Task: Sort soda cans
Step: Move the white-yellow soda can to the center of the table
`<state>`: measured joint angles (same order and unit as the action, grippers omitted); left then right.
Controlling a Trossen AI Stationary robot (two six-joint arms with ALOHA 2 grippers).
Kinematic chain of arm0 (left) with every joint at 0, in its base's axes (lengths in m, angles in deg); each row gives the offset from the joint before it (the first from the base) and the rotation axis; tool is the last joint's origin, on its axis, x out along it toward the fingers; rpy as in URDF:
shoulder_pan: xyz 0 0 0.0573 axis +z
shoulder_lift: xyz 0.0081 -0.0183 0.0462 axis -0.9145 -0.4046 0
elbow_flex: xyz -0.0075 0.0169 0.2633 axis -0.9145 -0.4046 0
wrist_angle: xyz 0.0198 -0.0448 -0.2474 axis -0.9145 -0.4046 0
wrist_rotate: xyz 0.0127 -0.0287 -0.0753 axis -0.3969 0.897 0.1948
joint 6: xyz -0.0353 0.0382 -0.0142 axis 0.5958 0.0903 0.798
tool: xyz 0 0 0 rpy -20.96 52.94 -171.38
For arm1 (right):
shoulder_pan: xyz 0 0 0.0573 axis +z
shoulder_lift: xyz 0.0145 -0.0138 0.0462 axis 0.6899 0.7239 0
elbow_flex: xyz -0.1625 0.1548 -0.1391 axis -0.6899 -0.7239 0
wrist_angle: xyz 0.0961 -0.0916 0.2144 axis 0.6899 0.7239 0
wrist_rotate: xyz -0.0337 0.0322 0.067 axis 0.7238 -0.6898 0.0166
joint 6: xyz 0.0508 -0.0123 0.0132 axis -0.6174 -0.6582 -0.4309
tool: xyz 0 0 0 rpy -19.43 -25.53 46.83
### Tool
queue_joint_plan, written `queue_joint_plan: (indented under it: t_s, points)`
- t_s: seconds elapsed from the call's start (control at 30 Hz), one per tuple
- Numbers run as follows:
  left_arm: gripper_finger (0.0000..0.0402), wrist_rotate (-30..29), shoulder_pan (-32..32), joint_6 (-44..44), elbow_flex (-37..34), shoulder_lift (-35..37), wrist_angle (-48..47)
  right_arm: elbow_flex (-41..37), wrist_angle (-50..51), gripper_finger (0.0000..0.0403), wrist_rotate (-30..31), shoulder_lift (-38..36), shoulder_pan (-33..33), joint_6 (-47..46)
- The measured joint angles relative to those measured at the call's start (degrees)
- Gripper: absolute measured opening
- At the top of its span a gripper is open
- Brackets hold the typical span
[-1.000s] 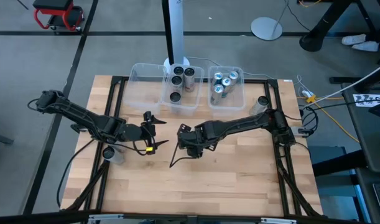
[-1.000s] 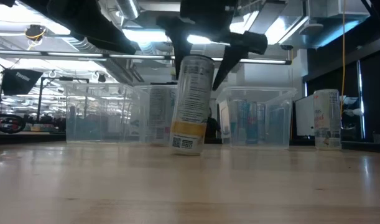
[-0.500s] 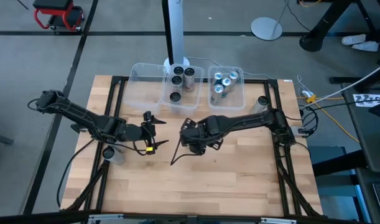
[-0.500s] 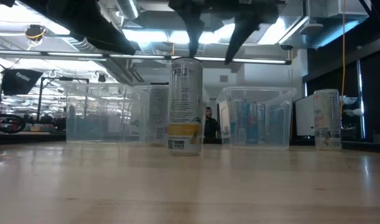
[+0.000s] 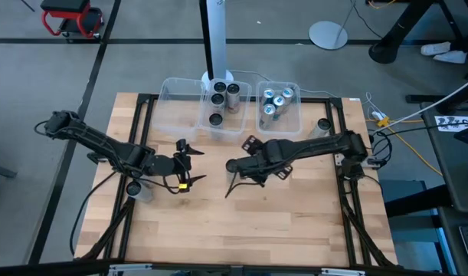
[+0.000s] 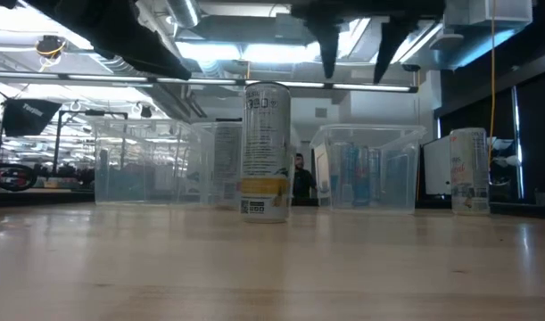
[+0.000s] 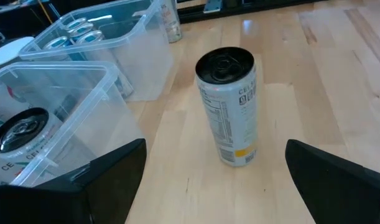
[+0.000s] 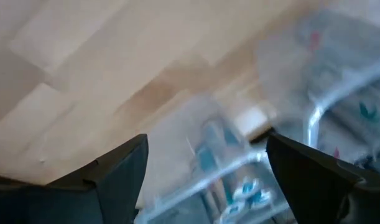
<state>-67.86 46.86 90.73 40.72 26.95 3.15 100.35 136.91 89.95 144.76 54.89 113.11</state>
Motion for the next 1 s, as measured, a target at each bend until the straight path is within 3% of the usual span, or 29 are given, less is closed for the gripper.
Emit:
queue_joint_plan:
  t_s: [0.27,0.53,0.67,1.0]
  points:
    - [0.0373,-0.02,0.09,0.17,0.00,0.00,0.61,-14.00,-0.14,0.0325,4.57,-12.83,-3.43,-8.50]
    - [0.0373,-0.03,0.15,0.17,0.00,0.00,0.57,-28.48,-0.30,0.0325,4.98,-26.06,-14.12,-14.99]
    - [0.0373,-0.04,0.15,0.09,0.00,0.00,0.57,-31.68,-0.27,0.0325,5.00,-29.79,-20.14,-15.76]
    - [0.0373,-0.03,0.20,0.17,0.00,0.00,0.49,-32.28,-0.51,0.0325,-0.57,-29.80,-31.44,-11.41]
